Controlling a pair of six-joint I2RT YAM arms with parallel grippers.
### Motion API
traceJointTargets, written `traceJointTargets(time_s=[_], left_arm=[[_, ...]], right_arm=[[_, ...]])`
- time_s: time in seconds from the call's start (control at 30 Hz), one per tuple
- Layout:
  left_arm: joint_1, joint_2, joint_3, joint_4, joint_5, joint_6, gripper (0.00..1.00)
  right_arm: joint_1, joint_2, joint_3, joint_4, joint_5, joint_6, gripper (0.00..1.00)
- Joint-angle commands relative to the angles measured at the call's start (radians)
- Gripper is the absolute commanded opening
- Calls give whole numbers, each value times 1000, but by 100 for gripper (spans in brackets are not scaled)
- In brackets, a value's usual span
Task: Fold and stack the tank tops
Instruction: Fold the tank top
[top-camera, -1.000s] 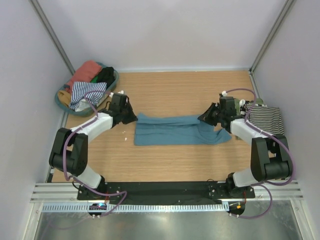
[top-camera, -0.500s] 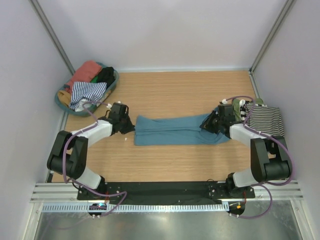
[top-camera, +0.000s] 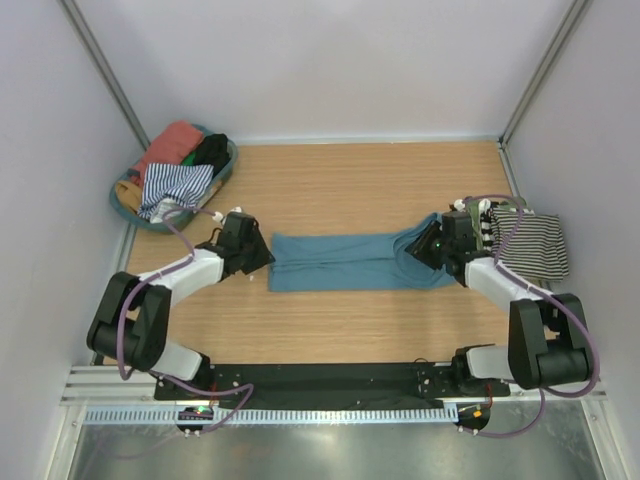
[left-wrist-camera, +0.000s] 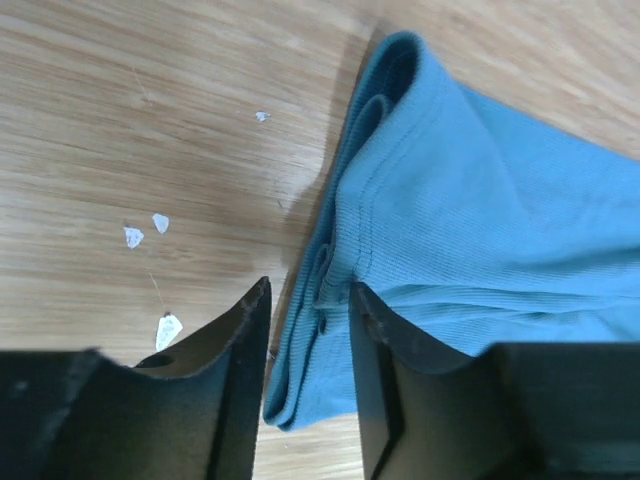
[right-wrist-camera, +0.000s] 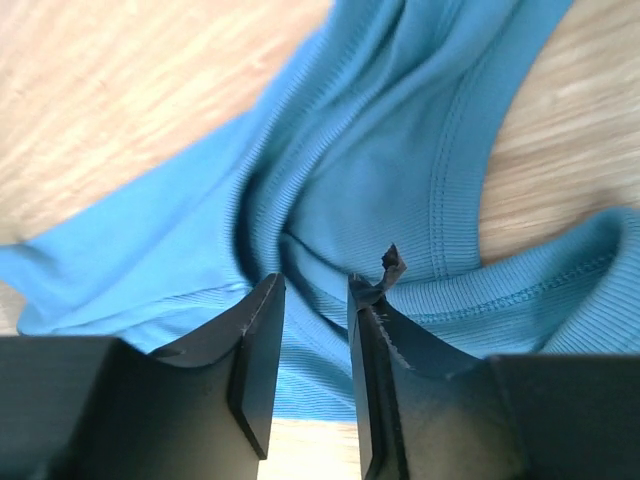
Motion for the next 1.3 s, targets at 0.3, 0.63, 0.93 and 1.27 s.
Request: traceJointTargets(time_s=[0.3, 0.63, 0.93, 1.27], left_arm=[[-4, -72, 108, -111, -140, 9, 61], [24, 226, 389, -175, -74, 9, 64], [24, 326, 461, -183, -28, 9, 64], [24, 353, 475, -188, -26, 23, 61]], right_arm=[[0, 2, 232, -158, 345, -51, 63], [0, 309, 554, -348, 548, -48, 75], [0, 510, 807, -540, 585, 18, 84], [0, 584, 840, -514, 563, 58, 65]])
